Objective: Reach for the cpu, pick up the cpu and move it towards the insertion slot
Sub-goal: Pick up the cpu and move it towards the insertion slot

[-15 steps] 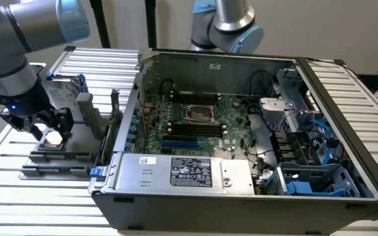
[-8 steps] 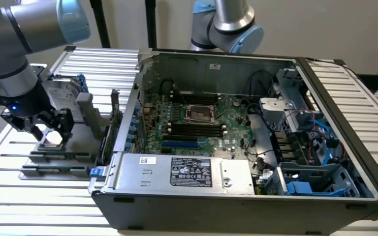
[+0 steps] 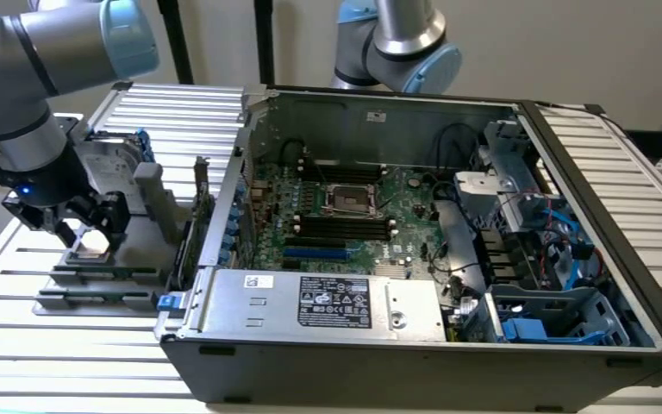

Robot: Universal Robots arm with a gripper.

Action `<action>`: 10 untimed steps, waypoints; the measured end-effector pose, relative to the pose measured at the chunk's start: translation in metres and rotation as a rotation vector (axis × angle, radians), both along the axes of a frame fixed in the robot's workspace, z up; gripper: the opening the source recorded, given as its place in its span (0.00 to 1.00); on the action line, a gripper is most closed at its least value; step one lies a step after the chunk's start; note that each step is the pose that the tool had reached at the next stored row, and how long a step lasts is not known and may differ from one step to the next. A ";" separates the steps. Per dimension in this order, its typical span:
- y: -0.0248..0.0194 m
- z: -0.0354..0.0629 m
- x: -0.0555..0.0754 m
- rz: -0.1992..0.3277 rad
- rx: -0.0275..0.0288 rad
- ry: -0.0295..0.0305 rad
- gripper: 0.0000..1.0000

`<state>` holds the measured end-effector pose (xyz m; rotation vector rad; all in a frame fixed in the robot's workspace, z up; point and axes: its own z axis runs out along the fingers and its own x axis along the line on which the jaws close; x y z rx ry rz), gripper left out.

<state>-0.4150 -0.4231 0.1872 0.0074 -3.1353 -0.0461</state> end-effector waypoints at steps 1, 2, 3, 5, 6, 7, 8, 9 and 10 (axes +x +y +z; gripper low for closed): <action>0.0004 -0.0003 0.000 0.000 0.0001 0.0001 0.71; 0.0008 -0.0006 0.000 0.000 0.0001 0.0004 0.71; 0.0010 -0.0009 0.000 0.000 0.0000 0.0013 0.71; 0.0013 -0.0012 0.000 0.000 -0.0010 0.0051 0.71; 0.0014 -0.0012 0.000 0.000 -0.0016 0.0076 0.71; 0.0015 -0.0014 0.000 0.000 -0.0025 0.0095 0.71; 0.0016 -0.0015 0.000 0.000 -0.0031 0.0107 0.71; 0.0017 -0.0015 0.000 0.000 -0.0037 0.0109 0.71; 0.0019 -0.0017 0.000 0.000 -0.0042 0.0107 0.71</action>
